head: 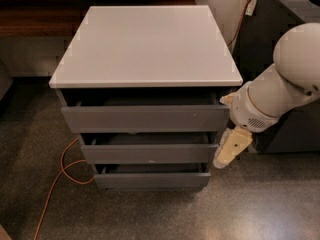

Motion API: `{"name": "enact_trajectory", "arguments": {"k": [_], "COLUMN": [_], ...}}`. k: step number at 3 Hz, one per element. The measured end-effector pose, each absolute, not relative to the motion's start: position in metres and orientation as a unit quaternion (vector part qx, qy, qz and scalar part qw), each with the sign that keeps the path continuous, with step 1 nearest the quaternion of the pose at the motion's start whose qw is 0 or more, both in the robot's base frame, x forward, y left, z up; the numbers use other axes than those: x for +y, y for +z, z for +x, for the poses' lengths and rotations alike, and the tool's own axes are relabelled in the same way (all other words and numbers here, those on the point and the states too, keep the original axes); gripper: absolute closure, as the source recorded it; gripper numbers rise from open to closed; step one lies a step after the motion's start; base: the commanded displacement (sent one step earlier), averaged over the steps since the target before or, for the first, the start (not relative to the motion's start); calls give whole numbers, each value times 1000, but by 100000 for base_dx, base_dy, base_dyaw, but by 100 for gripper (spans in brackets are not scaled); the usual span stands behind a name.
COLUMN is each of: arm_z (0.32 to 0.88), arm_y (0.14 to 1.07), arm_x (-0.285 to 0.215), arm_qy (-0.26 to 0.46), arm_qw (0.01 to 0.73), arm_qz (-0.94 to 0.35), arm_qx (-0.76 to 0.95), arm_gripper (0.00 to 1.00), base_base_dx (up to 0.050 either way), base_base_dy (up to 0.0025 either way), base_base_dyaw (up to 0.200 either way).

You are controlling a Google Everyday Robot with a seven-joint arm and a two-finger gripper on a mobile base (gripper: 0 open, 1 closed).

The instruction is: Pick pepsi can from middle drawer and place on counter

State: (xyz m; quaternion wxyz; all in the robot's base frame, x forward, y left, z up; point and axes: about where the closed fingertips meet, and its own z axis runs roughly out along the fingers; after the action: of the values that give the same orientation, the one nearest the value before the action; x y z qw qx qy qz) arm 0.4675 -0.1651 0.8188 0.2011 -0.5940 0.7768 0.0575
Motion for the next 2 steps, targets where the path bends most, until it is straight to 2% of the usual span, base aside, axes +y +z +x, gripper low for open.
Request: {"name": "enact_trajectory", "arguments": {"k": [2], "arm_z": [471], "arm_y": [799], "arm_x": [-156], "arm_qy": [77], "arm_qw": [204], "arm_qz": [-604], "arm_qx": [766], "arm_gripper": [0], "base_base_dx": [0], "base_base_dy": [0], "base_base_dyaw": [0]}}
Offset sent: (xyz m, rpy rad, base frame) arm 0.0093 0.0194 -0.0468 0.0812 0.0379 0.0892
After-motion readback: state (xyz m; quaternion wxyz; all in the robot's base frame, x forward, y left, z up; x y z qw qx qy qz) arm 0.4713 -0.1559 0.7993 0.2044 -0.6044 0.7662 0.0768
